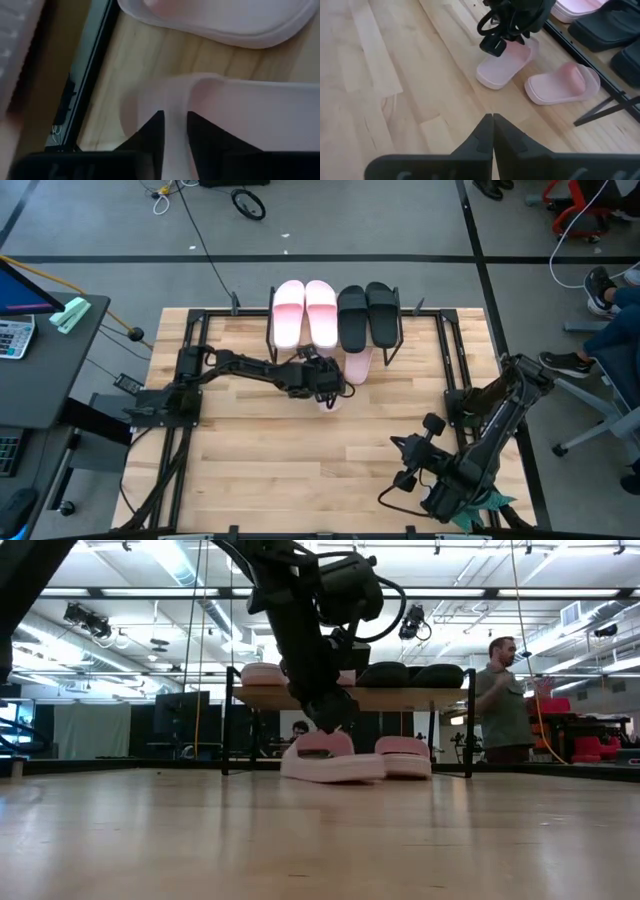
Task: Pick and place slides into the shelf
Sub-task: Put the pink slide under the shelf
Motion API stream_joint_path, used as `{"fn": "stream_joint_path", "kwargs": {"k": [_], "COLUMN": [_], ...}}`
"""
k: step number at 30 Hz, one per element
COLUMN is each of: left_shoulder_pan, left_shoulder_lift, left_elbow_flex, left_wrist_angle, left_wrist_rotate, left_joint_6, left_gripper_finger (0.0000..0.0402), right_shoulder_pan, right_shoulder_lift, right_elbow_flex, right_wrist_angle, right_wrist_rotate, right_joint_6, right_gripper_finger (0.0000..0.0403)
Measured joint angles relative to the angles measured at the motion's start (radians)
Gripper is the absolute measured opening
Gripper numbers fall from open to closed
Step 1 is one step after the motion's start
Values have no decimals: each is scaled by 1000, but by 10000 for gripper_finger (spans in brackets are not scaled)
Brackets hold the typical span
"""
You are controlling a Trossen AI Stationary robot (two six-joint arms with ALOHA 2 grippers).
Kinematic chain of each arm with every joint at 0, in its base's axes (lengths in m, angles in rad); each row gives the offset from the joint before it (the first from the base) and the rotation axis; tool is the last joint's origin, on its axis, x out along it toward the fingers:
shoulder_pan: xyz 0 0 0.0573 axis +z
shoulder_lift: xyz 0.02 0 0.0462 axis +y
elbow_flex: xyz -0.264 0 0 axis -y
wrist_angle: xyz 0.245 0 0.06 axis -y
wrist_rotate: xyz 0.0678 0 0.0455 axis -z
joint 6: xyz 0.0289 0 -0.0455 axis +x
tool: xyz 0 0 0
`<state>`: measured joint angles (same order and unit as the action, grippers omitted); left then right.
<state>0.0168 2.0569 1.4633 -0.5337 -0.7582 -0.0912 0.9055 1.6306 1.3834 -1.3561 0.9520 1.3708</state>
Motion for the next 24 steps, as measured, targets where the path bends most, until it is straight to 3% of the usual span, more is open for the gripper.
{"fn": "stream_joint_path", "kwargs": {"k": [8,14,19,24], "left_shoulder_pan": [-25,-113,-189,-236], "left_shoulder_lift": [0,0,-2,11], "left_elbow_flex": [0,29,38,36], "left_wrist_angle": [-5,-2,89,243], "left_wrist_rotate": [11,12,112,263], "left_joint_6": [-6,-54,-85,-100], "left_gripper_finger": [146,157,124,46], "right_shoulder_pan": [-13,-13,-13,-13], "right_shoulder_lift": [0,0,0,0], "right_elbow_flex": [0,0,0,0], "right_wrist_angle": [0,0,0,2], "right_wrist_rotate": [-4,-10,-10,-10], "right_joint_6": [-2,-2,-2,-2], "right_gripper_finger": [9,9,9,9]}}
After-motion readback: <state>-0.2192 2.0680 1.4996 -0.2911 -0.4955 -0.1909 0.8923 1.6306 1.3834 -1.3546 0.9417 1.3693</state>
